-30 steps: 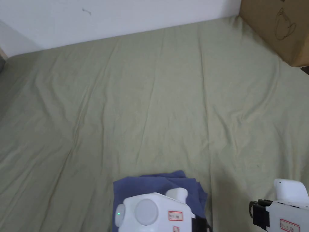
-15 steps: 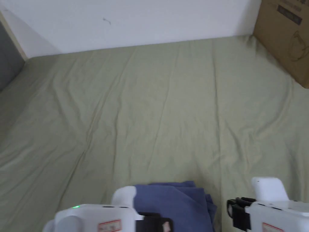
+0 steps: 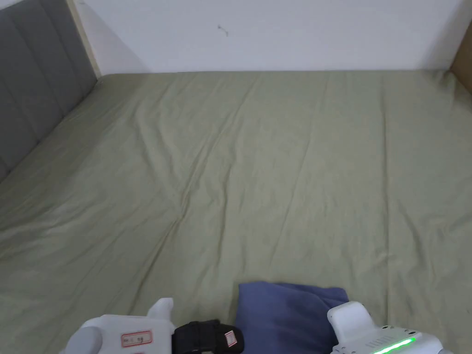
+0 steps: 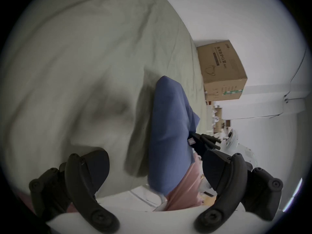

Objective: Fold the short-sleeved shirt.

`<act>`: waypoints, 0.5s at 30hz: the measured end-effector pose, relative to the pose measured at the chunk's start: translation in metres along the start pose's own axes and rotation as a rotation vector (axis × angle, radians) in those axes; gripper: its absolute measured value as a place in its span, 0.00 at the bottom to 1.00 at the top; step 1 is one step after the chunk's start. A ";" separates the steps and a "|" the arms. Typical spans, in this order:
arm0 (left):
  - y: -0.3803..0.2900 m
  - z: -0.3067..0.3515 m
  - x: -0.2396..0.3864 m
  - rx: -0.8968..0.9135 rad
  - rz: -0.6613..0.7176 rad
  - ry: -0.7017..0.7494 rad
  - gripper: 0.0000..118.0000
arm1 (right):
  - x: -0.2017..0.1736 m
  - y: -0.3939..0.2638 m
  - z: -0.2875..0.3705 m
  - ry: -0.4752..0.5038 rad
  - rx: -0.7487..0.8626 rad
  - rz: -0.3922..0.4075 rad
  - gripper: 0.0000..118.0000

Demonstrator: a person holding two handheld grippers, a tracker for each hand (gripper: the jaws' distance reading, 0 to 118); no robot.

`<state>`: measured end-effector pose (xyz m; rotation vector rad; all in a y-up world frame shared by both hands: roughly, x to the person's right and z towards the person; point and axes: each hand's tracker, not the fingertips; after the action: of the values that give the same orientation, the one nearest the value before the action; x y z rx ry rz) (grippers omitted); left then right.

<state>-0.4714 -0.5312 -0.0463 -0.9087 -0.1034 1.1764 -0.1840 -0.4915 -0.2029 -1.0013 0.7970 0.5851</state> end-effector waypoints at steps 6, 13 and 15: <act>0.019 -0.038 0.006 -0.057 0.048 -0.192 0.92 | 0.011 -0.004 0.003 0.045 -0.012 -0.089 0.01; 0.030 -0.052 -0.001 -0.124 0.085 -0.163 0.23 | 0.010 0.006 0.016 0.022 -0.028 -0.090 0.01; 0.038 -0.026 0.010 -0.097 -0.046 -0.129 0.22 | 0.010 0.011 0.021 0.047 -0.012 -0.090 0.01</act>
<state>-0.4822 -0.5344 -0.0915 -0.9102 -0.2869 1.1949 -0.1798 -0.4666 -0.2102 -1.0600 0.7861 0.4912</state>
